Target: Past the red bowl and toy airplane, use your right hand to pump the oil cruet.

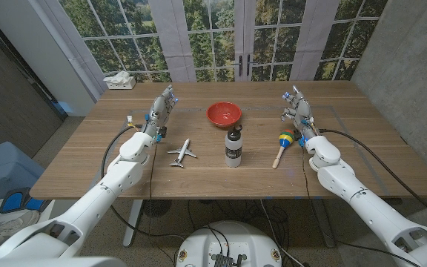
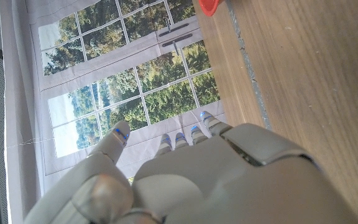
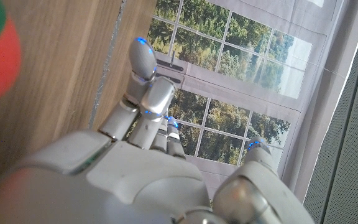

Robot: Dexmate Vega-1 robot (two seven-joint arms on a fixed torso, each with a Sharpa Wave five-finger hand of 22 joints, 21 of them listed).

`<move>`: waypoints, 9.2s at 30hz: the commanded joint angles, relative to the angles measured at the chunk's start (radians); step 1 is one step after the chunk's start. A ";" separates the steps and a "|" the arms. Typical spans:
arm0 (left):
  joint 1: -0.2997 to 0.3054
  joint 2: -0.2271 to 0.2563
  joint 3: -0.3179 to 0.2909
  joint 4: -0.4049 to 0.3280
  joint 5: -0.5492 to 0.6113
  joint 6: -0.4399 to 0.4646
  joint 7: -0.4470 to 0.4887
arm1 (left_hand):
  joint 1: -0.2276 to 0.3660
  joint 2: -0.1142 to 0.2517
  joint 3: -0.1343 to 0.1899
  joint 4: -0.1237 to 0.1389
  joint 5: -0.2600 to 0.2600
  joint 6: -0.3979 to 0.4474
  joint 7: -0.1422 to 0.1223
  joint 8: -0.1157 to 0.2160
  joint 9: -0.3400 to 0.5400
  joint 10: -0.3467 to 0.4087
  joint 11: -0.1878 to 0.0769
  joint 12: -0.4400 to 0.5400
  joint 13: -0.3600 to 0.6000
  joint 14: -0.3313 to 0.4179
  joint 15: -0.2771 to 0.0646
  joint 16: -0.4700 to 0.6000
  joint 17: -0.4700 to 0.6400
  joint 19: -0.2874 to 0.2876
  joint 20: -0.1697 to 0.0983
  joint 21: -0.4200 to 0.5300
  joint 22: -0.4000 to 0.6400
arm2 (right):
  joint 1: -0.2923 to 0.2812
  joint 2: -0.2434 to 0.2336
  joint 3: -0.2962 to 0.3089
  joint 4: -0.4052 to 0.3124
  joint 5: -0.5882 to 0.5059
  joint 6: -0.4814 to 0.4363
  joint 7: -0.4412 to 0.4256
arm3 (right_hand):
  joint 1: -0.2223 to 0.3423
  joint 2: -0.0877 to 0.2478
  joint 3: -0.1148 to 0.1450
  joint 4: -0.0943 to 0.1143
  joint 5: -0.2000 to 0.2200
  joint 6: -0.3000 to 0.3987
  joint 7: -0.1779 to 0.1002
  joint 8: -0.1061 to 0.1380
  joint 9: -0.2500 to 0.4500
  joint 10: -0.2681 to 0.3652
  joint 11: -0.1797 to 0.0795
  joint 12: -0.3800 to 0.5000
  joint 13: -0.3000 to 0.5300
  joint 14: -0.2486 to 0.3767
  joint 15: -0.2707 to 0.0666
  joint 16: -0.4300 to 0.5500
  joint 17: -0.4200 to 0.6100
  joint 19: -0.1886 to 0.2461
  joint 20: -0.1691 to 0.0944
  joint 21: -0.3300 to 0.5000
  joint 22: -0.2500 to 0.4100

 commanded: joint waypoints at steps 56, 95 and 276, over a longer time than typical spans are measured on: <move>0.052 0.022 -0.015 -0.059 -0.001 -0.024 0.005 | 0.007 0.065 -0.003 -0.015 0.004 -0.013 0.000 0.006 0.003 -0.044 -0.011 0.007 0.003 -0.089 -0.085 0.009 0.000 -0.004 -0.053 0.008 0.005 | -0.414 -0.094 0.117 -0.400 -0.044 0.023 -0.187 | -0.029 0.006 0.007 0.010 0.007 0.055 -0.003 0.012 0.005 0.058 0.002 0.018 0.002 -0.009 -0.004 0.030 0.000 0.007 -0.007 0.020 -0.020; 0.128 0.058 -0.041 -0.148 0.004 -0.053 0.019 | 0.007 0.066 -0.007 -0.020 0.004 -0.010 -0.001 0.009 0.003 -0.043 -0.012 0.009 0.003 -0.089 -0.084 0.009 0.000 -0.004 -0.050 0.008 0.005 | -0.636 -0.071 0.170 -0.533 -0.111 0.071 -0.248 | -0.031 0.011 0.016 0.008 0.009 0.065 -0.001 0.009 0.005 0.070 0.005 0.014 0.003 0.009 -0.005 0.039 0.000 0.020 -0.023 0.033 -0.032; 0.173 0.086 -0.051 -0.257 0.022 -0.042 0.040 | 0.002 0.057 -0.015 -0.040 0.005 0.014 -0.005 0.011 0.003 -0.021 -0.014 0.011 0.002 -0.066 -0.089 0.010 0.000 0.076 -0.046 0.031 0.006 | -0.367 -0.126 -0.217 -0.534 -0.396 -0.172 -0.174 | 0.617 -0.042 0.023 -0.013 0.083 -0.114 -0.090 0.015 0.021 -0.032 -0.065 0.035 0.006 0.018 -0.008 0.033 -0.010 0.012 -0.082 0.044 -0.399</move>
